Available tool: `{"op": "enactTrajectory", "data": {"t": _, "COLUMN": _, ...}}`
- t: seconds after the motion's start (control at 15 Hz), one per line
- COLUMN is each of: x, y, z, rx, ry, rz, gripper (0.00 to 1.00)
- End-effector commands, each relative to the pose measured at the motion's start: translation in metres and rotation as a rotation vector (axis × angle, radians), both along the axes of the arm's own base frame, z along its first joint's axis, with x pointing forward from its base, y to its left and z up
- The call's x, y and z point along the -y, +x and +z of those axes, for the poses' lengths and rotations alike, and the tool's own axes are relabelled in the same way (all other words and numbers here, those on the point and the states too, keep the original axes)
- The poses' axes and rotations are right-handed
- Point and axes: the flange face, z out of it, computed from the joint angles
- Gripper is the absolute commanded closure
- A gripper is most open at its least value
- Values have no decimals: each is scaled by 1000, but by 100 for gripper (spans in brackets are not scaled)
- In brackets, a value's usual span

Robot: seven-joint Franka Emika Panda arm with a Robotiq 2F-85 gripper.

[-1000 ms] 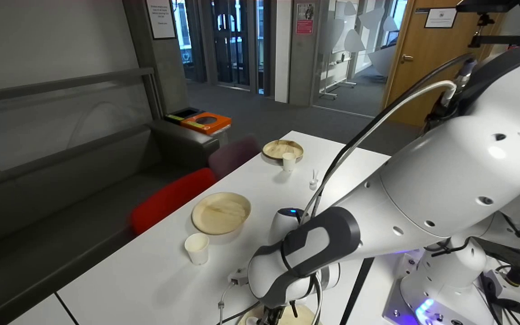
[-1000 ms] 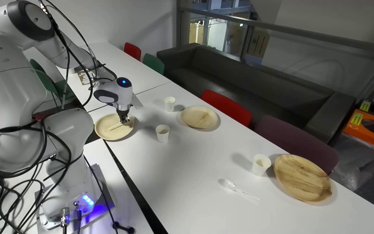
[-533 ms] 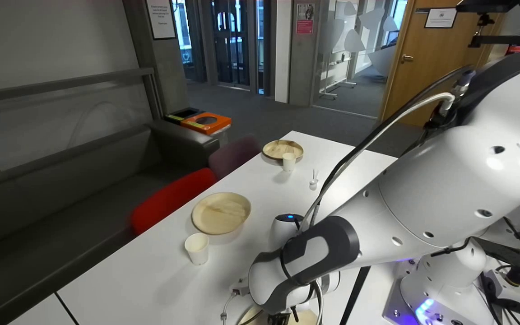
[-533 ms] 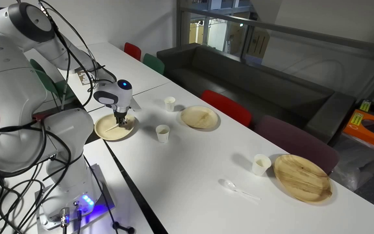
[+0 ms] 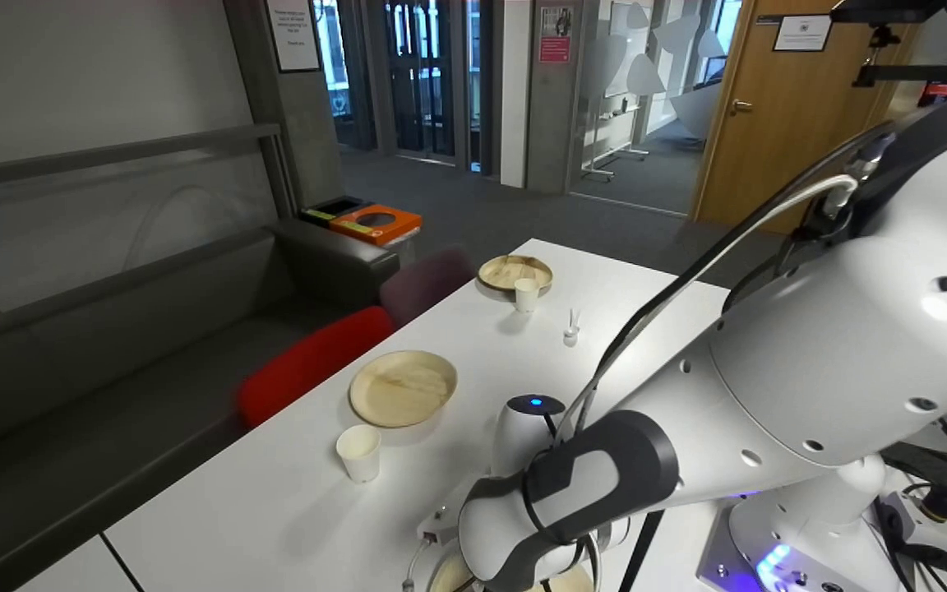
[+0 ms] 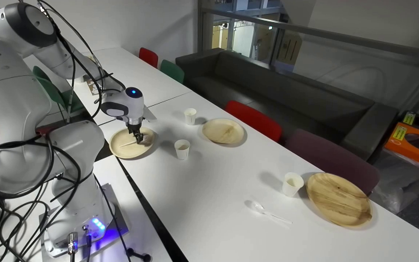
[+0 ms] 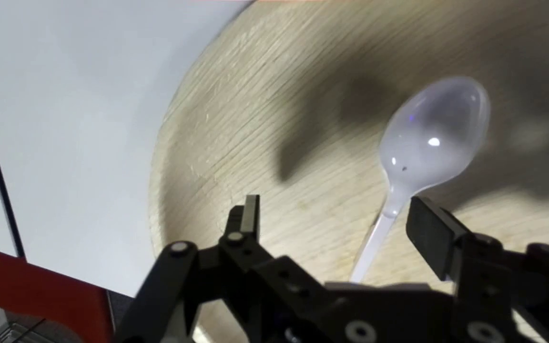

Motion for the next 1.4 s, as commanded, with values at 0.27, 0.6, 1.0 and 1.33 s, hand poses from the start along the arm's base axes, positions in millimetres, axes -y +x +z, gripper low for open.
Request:
{"op": "enactTrajectory", "data": {"t": 0.27, "x": -3, "y": -29, "z": 7, "rx": 112, "ry": -90, "rz": 97, "gripper": 0}}
{"op": "enactTrajectory", "data": {"t": 0.6, "x": -7, "y": -49, "z": 3, "rx": 121, "ry": -130, "rz": 182, "gripper": 0}}
{"op": "enactTrajectory", "data": {"t": 1.0, "x": -2, "y": -59, "z": -2, "rx": 132, "ry": -162, "rz": 205, "gripper": 0}}
{"op": "enactTrajectory", "data": {"t": 1.33, "x": 5, "y": -57, "z": -8, "rx": 155, "ry": -204, "rz": 208, "gripper": 0}}
